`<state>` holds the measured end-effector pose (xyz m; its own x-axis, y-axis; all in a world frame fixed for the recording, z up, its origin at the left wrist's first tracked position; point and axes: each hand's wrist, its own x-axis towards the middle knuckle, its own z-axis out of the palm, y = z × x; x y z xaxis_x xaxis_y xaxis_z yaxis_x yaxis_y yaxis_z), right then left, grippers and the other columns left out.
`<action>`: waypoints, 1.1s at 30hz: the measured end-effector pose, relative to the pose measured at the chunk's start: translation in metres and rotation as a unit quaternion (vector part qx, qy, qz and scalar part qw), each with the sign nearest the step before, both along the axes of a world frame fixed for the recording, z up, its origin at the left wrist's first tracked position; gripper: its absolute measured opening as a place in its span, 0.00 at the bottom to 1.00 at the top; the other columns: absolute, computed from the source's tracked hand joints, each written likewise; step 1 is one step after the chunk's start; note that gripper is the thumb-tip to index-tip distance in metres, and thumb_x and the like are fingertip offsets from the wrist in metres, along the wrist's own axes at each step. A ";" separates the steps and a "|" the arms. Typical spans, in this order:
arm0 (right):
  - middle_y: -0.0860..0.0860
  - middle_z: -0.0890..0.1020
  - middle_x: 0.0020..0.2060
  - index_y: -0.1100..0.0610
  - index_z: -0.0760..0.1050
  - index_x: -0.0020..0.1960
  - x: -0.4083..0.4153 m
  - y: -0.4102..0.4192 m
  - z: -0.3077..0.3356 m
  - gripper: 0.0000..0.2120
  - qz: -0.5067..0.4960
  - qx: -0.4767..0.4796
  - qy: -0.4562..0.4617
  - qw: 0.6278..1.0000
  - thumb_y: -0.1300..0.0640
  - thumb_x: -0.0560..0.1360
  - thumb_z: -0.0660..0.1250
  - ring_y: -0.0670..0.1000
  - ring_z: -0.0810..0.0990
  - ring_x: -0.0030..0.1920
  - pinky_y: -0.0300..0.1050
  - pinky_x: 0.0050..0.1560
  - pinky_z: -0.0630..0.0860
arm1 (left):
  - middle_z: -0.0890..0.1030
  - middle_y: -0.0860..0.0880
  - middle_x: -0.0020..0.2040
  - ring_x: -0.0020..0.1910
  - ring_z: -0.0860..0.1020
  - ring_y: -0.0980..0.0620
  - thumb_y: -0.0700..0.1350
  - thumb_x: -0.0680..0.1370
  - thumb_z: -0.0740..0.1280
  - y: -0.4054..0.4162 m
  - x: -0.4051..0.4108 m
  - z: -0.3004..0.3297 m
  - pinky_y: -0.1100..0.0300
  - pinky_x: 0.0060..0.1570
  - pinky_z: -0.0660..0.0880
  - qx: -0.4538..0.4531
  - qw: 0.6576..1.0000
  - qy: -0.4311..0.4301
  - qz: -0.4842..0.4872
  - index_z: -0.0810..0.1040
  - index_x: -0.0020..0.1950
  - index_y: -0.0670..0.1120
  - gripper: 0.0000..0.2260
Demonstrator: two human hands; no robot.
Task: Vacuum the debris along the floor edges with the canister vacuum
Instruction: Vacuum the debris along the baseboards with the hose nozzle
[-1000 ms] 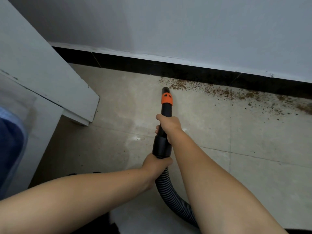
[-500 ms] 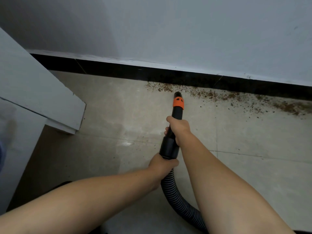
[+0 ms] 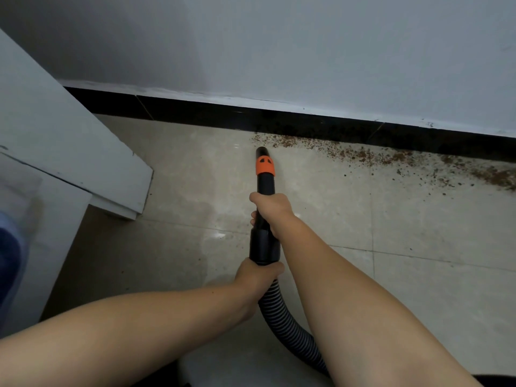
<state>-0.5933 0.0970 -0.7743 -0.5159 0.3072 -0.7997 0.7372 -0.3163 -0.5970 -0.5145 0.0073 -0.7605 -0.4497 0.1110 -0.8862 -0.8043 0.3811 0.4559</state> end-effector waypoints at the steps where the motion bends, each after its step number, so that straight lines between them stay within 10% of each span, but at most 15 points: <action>1: 0.55 0.75 0.29 0.61 0.69 0.51 -0.003 -0.003 0.000 0.10 0.005 -0.004 0.001 1.000 0.60 0.73 0.66 0.50 0.73 0.23 0.37 0.22 0.71 | 0.80 0.38 0.55 0.54 0.79 0.40 0.38 0.73 0.69 -0.002 -0.003 0.000 0.47 0.56 0.77 -0.001 1.000 0.001 0.005 0.76 0.58 0.39 0.14; 33: 0.55 0.74 0.30 0.62 0.69 0.51 -0.003 0.029 -0.003 0.10 -0.025 0.022 -0.001 0.999 0.60 0.73 0.66 0.51 0.73 0.25 0.42 0.27 0.74 | 0.78 0.43 0.46 0.45 0.76 0.47 0.40 0.74 0.69 0.026 0.000 -0.008 0.58 0.44 0.74 0.022 0.999 0.033 0.000 0.76 0.59 0.40 0.15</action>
<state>-0.5958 0.1258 -0.7773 -0.4980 0.3673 -0.7856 0.7223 -0.3256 -0.6101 -0.5143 0.0336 -0.7684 -0.5063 0.1484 -0.8495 -0.7726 0.3595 0.5233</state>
